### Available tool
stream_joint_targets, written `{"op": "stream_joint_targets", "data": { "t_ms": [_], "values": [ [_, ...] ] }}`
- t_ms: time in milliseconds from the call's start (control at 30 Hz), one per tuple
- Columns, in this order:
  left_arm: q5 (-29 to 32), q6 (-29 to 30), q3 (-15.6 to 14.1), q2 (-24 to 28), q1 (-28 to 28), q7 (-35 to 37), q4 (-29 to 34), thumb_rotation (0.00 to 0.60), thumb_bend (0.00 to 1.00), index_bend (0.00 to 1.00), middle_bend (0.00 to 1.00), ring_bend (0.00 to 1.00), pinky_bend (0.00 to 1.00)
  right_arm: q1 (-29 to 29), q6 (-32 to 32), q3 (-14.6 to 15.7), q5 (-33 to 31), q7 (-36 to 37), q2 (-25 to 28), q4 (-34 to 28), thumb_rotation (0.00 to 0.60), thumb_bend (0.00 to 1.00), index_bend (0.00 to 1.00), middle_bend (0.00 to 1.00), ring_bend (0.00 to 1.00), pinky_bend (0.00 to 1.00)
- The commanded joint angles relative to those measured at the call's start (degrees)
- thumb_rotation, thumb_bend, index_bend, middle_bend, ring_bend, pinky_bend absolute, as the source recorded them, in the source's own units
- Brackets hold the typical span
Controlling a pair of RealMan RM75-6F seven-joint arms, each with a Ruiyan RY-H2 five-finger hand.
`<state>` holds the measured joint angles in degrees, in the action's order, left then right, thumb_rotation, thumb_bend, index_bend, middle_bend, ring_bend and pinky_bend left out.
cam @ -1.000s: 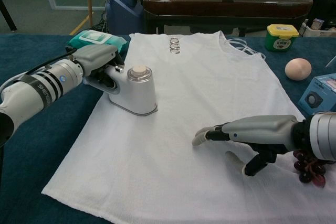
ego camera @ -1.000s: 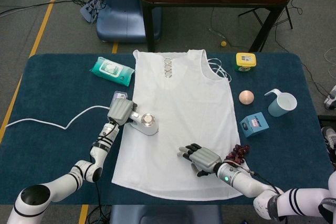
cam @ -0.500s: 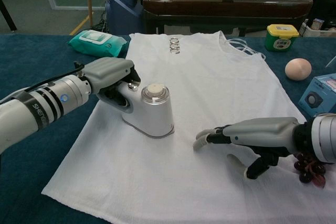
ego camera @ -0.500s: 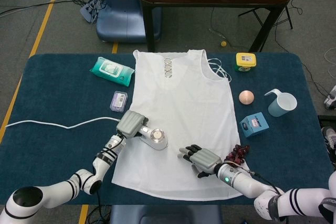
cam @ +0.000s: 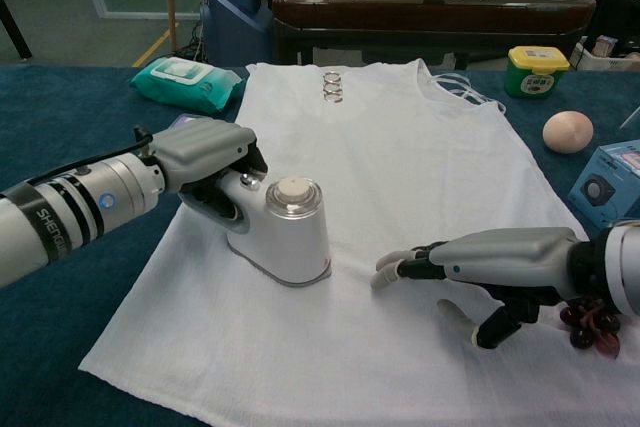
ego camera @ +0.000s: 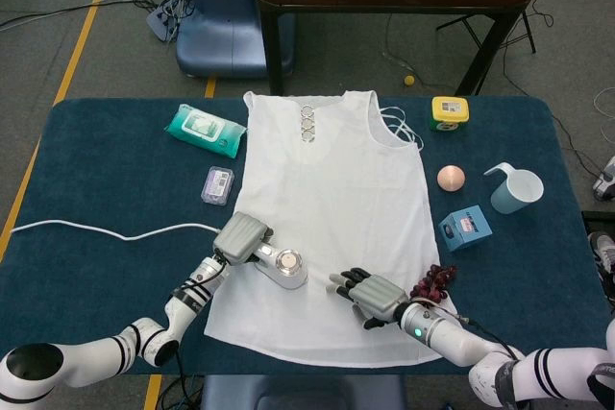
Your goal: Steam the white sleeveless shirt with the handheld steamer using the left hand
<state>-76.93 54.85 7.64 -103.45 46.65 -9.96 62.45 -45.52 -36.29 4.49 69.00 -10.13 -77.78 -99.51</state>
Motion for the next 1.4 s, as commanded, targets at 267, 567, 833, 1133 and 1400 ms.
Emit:
{"op": "stream_joint_targets", "data": {
  "t_ms": [267,567,833,1133,1400],
  "values": [
    [1.12,-0.77,0.69,0.63,-0.53,0.80,-3.77,0.600,0.23,0.87,0.83,0.69,0.66,-0.07,0.17,-0.04,-0.01,0.01,-0.07,0.17,0.600,0.80,0.00,0.00,0.00,0.00],
    [2.28,-1.04,1.94,0.68,-0.85,2.55,-9.51,0.600,0.23,0.87,0.83,0.69,0.65,-0.06,-0.17,-0.07,-0.08,-0.41,0.18,-0.28,0.600,0.80,0.00,0.00,0.00,0.00],
    [1.71,1.62,2.43,3.78,-2.67,5.70,-7.24,0.600,0.23,0.87,0.82,0.69,0.65,0.78,-2.70,-0.70,1.95,0.28,2.89,-3.33,0.600,0.80,0.00,0.00,0.00,0.00],
    [2.48,6.48,3.01,12.64,-7.63,8.42,2.68,0.600,0.23,0.87,0.82,0.69,0.65,4.43,-11.50,-1.84,10.22,3.96,12.60,-9.92,0.600,0.49,0.00,0.00,0.00,0.00],
    [4.78,8.72,2.31,17.50,-12.93,11.15,3.78,0.600,0.23,0.86,0.82,0.69,0.65,9.86,-20.72,-1.49,15.36,6.14,22.25,-12.82,0.600,0.33,0.00,0.00,0.00,0.00]
  ]
}}
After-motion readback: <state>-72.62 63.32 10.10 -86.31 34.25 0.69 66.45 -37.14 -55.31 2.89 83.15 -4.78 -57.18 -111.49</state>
